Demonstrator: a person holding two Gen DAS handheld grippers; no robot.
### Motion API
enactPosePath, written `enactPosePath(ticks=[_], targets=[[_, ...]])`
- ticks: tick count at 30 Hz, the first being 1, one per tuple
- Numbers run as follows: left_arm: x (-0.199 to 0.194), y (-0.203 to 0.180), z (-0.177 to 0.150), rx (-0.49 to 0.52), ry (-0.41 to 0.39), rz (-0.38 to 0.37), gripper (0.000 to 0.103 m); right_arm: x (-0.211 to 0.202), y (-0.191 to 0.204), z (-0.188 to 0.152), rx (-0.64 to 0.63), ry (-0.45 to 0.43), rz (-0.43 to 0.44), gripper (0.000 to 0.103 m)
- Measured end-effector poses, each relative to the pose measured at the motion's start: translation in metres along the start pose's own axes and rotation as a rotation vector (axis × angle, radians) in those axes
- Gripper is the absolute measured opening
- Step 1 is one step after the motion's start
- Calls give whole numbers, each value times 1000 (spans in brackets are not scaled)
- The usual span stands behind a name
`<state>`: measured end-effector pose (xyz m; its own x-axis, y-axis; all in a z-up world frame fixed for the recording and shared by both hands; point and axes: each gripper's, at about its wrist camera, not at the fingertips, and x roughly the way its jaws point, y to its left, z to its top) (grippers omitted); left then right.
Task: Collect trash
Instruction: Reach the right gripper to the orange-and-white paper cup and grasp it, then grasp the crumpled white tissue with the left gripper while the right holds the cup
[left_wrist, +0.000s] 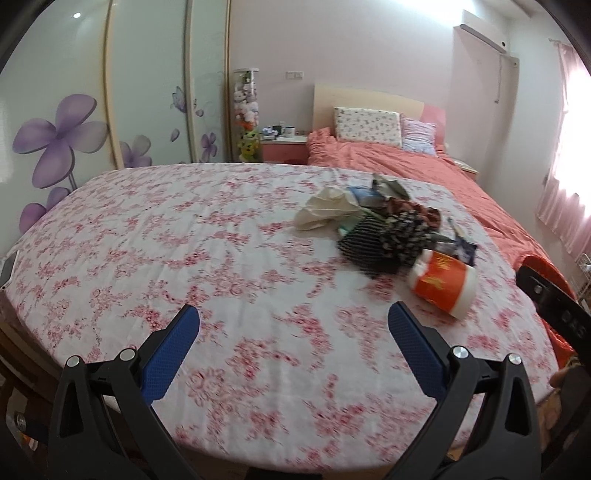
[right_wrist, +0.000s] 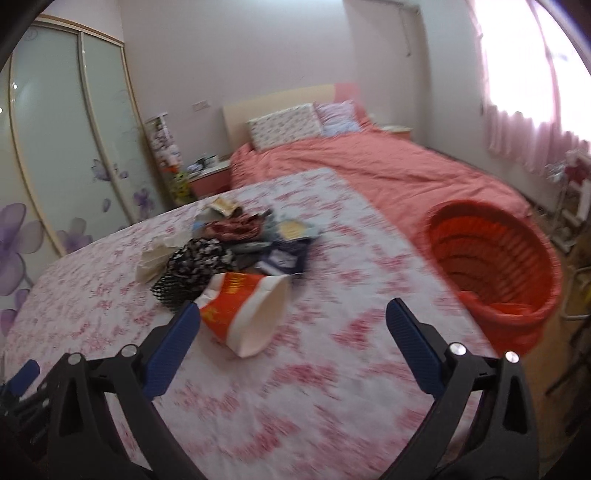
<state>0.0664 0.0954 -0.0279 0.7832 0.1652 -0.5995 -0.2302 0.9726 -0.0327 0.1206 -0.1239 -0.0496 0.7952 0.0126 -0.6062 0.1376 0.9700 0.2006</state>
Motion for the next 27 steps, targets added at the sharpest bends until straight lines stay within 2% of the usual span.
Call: enactPosePath(ticks=[4,9,10,14,19,24,27], targets=[[18,9,4,-6,18,23,101,41,8,-3,24,107,68,84],[49,18,24,15,37,14,101,76,12,-8,52,212,138,56],[55,18,28,21,39,14,101,82,15,-9,57,225,160,53],[87,22,53,27,64,-35,101,95,25,-6,37,236,205,36],[134,11,81,53,108,-116,101,101,36,-1,10,227,241,25],[168,-7,95,101,142,-123,100,102,30,7,20,221,249,5],[179,-15,102,88,166,-161,100,104,24,12,35,217,254,5]])
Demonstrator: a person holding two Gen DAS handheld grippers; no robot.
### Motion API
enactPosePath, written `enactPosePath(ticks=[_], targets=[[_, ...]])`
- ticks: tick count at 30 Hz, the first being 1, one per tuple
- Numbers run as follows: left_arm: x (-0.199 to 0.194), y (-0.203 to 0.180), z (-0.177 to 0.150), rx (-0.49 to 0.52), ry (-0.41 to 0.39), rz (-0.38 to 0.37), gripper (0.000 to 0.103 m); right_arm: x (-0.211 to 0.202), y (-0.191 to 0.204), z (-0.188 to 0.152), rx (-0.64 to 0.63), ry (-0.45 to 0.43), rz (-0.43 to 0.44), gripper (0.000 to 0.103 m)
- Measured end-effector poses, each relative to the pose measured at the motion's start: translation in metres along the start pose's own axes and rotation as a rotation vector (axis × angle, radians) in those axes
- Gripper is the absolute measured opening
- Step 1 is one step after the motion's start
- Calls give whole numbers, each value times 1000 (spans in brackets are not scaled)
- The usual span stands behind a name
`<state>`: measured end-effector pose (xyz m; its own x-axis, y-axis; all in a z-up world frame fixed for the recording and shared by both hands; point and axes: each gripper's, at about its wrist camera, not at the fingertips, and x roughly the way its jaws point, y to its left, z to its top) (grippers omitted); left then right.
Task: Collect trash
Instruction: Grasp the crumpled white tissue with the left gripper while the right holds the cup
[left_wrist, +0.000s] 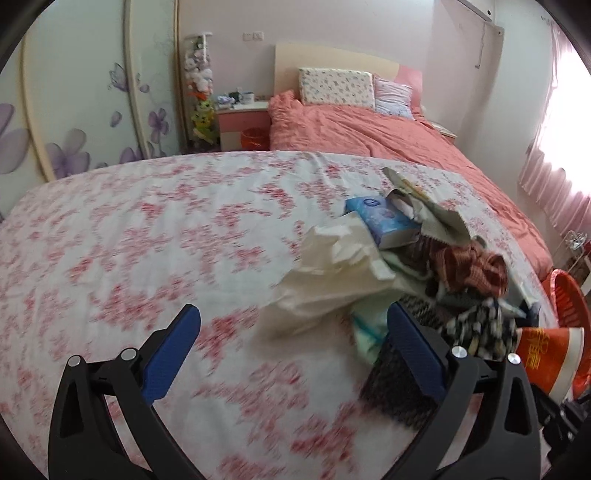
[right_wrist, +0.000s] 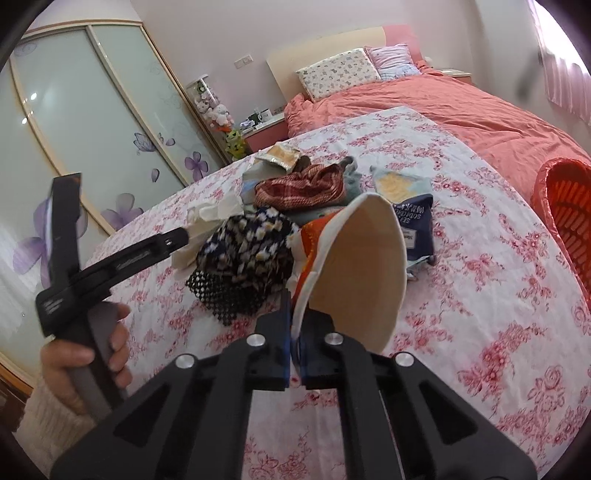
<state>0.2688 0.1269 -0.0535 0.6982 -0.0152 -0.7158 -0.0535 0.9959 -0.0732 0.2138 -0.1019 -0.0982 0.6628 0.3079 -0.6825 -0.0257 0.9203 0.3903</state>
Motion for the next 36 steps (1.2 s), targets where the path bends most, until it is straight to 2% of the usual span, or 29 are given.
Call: enactPosePath(ticks=[5,7,10,17,18,20,25,36], targets=[[13,-17,12,43,0,-3,99,-2,-6,7,6,-16,6,5],[22,-23,15,69,17,14,87,-2,-9,9,11,-20,6,5],[32,-20,19,50,50,7,80,-1,-12,11,13,-20,6,5],[49,-12,15,-13,106,-11,80,0,-13,11,10,-16,3,5],[49,-11,14,-16,105,-10,78,0,-14,11,8,-15,1,5],[47,-8,14,-25,98,-1,68,0,-13,10,3,-14,-2,5],[32,2,18,-30,60,-15,59,-6,-10,11,-11,-31,3,5],[-4,12,26,-2,-5,30,52,-34,8,17,-43,-88,28,5]])
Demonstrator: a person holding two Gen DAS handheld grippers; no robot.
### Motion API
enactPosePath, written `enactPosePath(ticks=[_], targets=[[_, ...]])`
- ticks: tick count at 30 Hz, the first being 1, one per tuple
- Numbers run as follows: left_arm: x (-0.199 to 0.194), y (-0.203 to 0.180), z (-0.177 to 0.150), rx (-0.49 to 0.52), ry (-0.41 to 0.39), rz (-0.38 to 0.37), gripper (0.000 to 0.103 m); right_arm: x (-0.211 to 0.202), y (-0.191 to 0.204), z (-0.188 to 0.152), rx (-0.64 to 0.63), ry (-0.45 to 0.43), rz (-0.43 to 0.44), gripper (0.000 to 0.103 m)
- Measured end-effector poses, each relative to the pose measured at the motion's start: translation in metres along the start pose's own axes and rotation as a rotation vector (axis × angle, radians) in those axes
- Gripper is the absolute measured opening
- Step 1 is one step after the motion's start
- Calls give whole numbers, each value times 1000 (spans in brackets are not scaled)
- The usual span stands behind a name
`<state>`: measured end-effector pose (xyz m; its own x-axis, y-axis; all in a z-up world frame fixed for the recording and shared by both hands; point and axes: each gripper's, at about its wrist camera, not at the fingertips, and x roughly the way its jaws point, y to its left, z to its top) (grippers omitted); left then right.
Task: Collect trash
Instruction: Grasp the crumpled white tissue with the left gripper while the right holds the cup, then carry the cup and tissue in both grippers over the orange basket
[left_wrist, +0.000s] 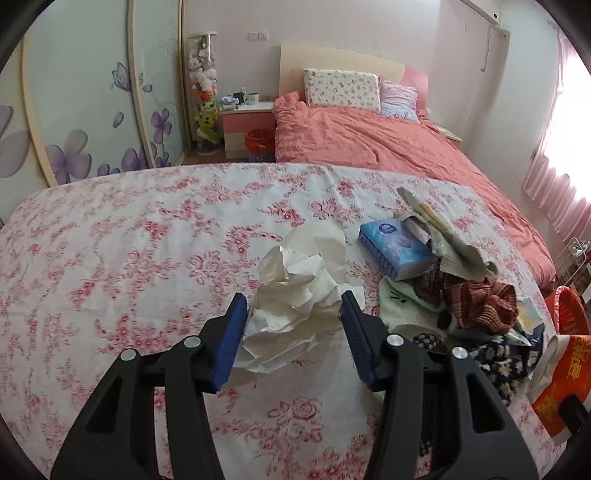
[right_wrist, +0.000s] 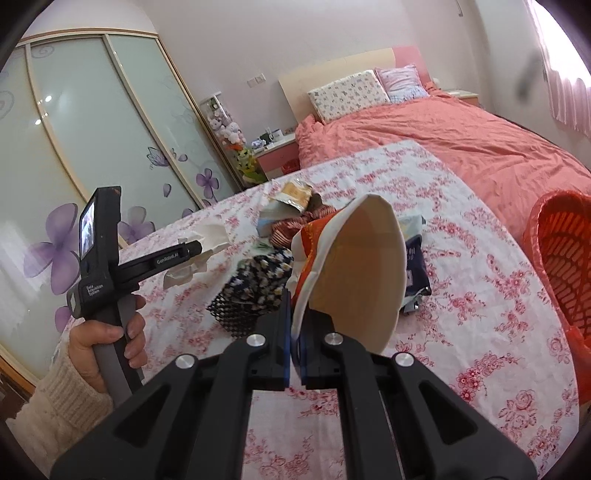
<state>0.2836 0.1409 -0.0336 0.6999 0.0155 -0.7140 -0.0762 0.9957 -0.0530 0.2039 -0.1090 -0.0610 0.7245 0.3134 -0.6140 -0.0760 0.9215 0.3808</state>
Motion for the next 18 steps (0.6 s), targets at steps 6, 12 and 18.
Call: enactPosePath(ticks=[6,12,18], targets=[[-29,-1,8,5,-51,4,52,-20,5,5,-11,-40,4,5],[-58,-14,16,12,-94,-19,52,-43,5,14,-33,-87,-2,5],[-82,-45,18,47,-129,-72,52,-68,-10,24,-33,-138,-36,5]])
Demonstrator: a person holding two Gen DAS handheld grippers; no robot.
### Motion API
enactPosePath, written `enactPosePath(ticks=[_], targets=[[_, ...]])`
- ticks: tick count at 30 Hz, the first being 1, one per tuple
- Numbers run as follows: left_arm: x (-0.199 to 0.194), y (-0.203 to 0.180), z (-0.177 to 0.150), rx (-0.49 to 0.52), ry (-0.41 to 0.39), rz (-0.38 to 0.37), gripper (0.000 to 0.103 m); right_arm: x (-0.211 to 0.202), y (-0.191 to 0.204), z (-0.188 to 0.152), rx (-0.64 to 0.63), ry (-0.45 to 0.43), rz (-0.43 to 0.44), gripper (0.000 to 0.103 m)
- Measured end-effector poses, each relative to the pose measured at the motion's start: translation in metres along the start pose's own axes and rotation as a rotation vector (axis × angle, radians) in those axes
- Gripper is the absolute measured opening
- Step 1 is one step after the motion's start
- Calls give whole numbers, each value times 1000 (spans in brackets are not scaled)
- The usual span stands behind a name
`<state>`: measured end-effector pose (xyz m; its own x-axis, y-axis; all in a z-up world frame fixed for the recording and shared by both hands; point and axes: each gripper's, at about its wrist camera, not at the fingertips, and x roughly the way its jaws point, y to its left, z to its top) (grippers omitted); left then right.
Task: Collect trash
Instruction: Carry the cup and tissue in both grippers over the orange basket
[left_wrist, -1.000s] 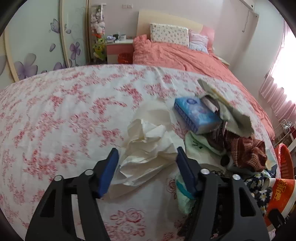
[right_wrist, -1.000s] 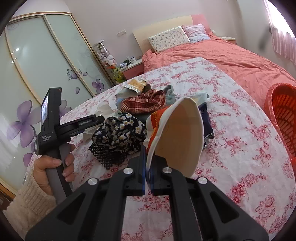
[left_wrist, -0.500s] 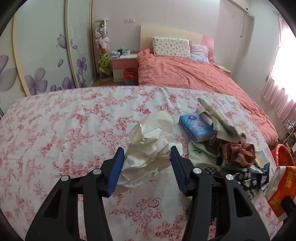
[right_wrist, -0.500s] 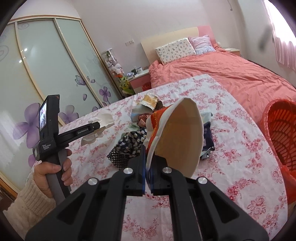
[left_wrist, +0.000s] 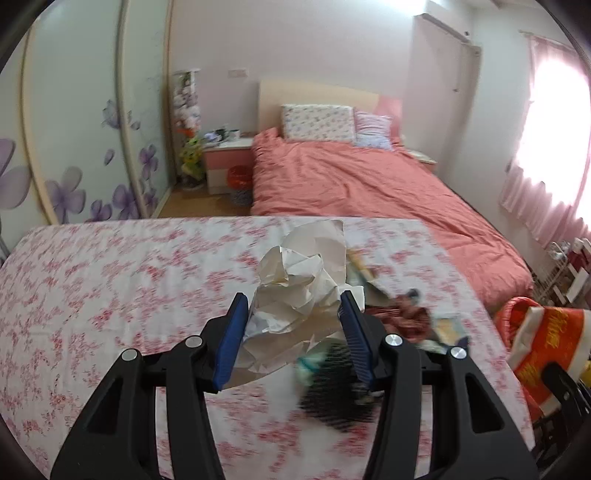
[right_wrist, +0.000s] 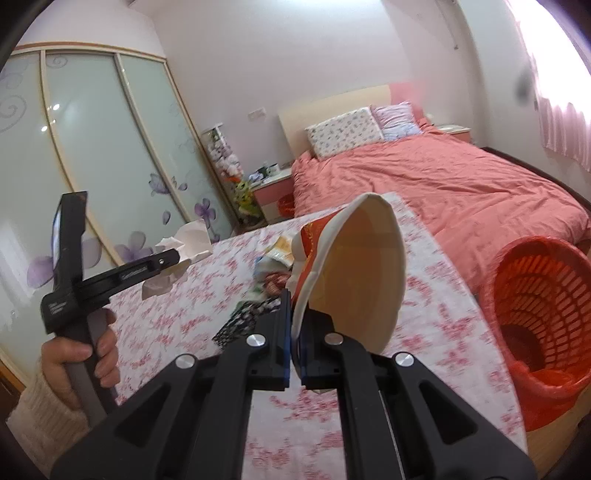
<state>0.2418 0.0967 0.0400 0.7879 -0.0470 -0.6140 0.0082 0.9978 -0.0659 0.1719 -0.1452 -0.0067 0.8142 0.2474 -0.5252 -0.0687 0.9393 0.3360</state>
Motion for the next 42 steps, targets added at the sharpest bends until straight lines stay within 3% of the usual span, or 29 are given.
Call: enactPosePath(ticks=[15,25,36,40,42], targets=[[-8,-125,-11,142,-11,-250,52,-45,-105,8,136,-75,-178,5],[10,-214,-34,235,52,-426,52,-75,-186,4,251,-113,-307,5],[36,-284,-56,297,159,-528,52,-75,-242,10,324,-102,-338,5],[47,-302,-64,318,207,-539,56,-68,-262,12,354,-91,-331,16],[50,-308,-67,326,223,-534,57,-64,-269,16,362,-88,-334,31]])
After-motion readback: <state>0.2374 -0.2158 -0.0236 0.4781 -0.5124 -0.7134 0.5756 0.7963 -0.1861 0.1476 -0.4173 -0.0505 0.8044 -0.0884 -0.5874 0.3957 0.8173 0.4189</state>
